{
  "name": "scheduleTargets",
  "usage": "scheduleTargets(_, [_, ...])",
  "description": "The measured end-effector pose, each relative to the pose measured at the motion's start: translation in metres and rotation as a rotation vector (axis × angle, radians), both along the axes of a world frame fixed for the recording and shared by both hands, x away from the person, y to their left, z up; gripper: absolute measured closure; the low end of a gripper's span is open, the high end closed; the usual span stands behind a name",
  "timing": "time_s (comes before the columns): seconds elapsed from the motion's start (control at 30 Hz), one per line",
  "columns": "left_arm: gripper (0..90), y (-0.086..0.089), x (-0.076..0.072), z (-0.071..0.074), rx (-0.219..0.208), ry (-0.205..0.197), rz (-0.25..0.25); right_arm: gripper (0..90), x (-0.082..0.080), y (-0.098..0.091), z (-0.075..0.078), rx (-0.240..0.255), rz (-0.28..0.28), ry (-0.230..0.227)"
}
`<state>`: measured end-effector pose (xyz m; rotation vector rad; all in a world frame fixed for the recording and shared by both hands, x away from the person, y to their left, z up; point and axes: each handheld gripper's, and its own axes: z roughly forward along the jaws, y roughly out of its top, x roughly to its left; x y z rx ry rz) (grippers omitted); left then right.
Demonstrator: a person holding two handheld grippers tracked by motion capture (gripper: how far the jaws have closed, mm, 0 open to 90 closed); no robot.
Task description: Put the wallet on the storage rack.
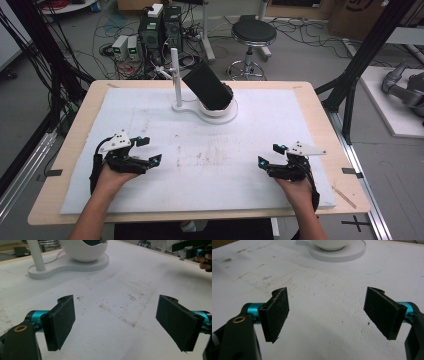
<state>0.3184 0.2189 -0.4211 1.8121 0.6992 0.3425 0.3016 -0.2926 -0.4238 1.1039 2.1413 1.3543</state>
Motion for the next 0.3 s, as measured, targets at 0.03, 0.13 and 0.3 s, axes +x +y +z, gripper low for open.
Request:
scheduleTargets(0.03, [15.9,-0.0002,0.0000,-0.0001,0.000,0.001,-0.001,20.7,0.0000,-0.0004,-0.0002,0.004,-0.001,0.002])
scheduleTargets(0.13, [15.8,-0.0001,0.0005,-0.0003,0.011,0.001,0.004,20.7,0.0005,-0.0010,-0.0008,0.004,-0.002,0.004])
scheduleTargets(0.3, [15.9,0.0030,0.0007,-0.0003,0.018,0.004,0.025,20.7,0.0010,-0.0007,-0.0010,0.002,0.000,0.003])
